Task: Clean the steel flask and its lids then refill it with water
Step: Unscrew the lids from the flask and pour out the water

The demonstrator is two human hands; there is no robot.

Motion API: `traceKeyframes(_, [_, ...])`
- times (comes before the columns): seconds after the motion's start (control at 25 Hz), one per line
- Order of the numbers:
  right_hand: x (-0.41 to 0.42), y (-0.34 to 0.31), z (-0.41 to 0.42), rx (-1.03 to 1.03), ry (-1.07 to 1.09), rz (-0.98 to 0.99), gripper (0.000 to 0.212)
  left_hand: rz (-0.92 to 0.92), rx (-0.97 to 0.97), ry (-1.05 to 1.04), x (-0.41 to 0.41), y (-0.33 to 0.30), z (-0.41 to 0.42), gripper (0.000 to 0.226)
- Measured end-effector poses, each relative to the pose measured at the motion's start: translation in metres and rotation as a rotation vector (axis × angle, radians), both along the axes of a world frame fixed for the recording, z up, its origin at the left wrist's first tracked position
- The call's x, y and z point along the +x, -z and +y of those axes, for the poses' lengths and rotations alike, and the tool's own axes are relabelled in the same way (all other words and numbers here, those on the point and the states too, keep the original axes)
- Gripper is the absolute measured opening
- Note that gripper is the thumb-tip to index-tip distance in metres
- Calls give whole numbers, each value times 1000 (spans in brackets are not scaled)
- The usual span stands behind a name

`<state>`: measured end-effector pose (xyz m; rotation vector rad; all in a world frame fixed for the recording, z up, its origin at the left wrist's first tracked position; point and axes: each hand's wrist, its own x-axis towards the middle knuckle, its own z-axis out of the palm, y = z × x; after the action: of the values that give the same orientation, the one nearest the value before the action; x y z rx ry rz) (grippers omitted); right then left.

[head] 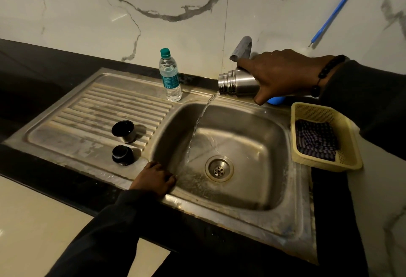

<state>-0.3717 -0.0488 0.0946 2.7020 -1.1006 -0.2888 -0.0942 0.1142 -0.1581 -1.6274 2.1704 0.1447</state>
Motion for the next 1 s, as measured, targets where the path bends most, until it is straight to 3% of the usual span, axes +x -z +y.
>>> traceKeyframes(0.08, [-1, 2, 0, -3, -1, 15, 82, -8, -10, 28, -1, 0, 0, 106])
traceKeyframes(0.2, [-1, 6, 0, -9, -11, 27, 76, 22, -14, -5, -1, -3, 1, 90])
traceKeyframes(0.48, [0, 9, 2, -37, -38, 83, 71, 55, -69, -12, -2, 2, 2, 87])
traceKeyframes(0.56, [0, 9, 2, -55, -48, 98, 72, 53, -149, 37, 1, 2, 3, 79])
traceKeyframes(0.76, [3, 10, 1, -65, -58, 182, 74, 64, -96, 11, 0, 5, 3, 91])
traceKeyframes(0.92, [10, 8, 1, -31, -59, 264, 77, 42, -199, -21, 2, 4, 7, 57])
traceKeyframes(0.96, [13, 7, 1, -9, -55, 278, 77, 68, -256, -17, 2, 4, 7, 57])
traceKeyframes(1.0, [17, 7, 2, 10, -52, 292, 77, 98, -189, -45, 0, 0, 7, 64])
